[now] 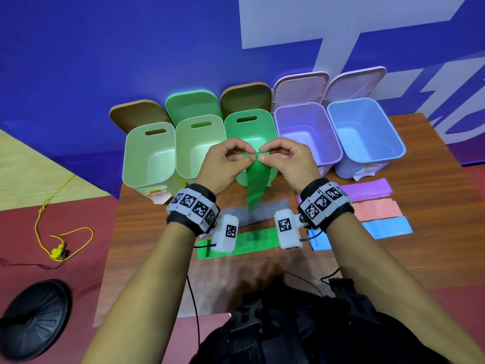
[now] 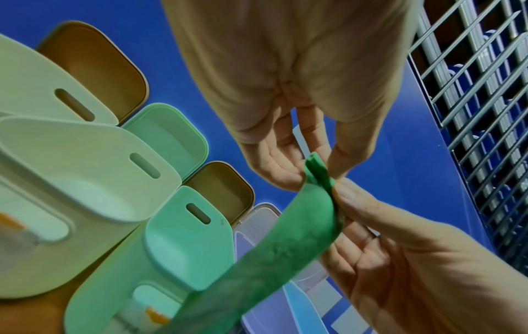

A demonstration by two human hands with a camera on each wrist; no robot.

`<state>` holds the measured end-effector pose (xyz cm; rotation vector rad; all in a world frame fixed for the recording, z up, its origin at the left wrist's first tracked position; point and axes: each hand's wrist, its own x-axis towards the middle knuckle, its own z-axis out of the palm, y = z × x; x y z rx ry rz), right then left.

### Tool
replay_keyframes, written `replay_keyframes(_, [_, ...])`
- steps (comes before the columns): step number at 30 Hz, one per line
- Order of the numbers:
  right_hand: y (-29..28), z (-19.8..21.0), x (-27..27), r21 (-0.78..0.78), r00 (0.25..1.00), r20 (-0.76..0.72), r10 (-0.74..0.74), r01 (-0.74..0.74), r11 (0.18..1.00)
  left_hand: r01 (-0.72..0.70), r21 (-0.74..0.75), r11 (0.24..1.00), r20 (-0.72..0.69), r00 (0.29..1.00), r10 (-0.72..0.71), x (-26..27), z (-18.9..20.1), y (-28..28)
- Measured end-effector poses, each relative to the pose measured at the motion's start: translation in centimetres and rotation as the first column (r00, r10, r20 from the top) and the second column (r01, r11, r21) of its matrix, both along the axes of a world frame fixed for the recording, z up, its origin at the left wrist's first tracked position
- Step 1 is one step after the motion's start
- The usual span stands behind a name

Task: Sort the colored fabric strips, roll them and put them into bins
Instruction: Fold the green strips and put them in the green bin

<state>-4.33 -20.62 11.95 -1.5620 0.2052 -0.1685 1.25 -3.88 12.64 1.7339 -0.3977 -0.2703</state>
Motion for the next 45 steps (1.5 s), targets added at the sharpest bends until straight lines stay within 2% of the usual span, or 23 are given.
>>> replay_keyframes(14, [-0.3, -0.5, -0.6, -0.019, 1.000, 0.012, -0.010, 0.010, 1.000, -0.005, -0.026, 1.000, -0.009, 1.000, 0.005, -0.7, 0.2, -0.3])
replay_keyframes(24, [-0.4, -0.2, -0.7, 0.068, 1.000, 0.019, -0.007, 0.006, 0.998, 0.016, -0.069, 0.998, -0.085, 0.996, -0.021, -0.5, -0.1, -0.5])
replay_keyframes(31, [-0.2, -0.4, -0.5, 0.079, 1.000, 0.014, -0.011, 0.010, 0.997, 0.018, -0.063, 0.998, -0.034, 0.999, -0.020, -0.4, -0.4, -0.5])
replay_keyframes(37, [-0.2, -0.2, -0.5, 0.062, 1.000, 0.008, -0.005, 0.005, 0.998, -0.020, -0.085, 0.996, -0.071, 0.997, 0.014, -0.7, -0.7, -0.4])
replay_keyframes(45, [-0.2, -0.5, -0.3, 0.071, 0.999, -0.025, -0.027, 0.028, 0.997, -0.009, -0.097, 0.995, -0.030, 1.000, 0.006, -0.5, -0.8, -0.1])
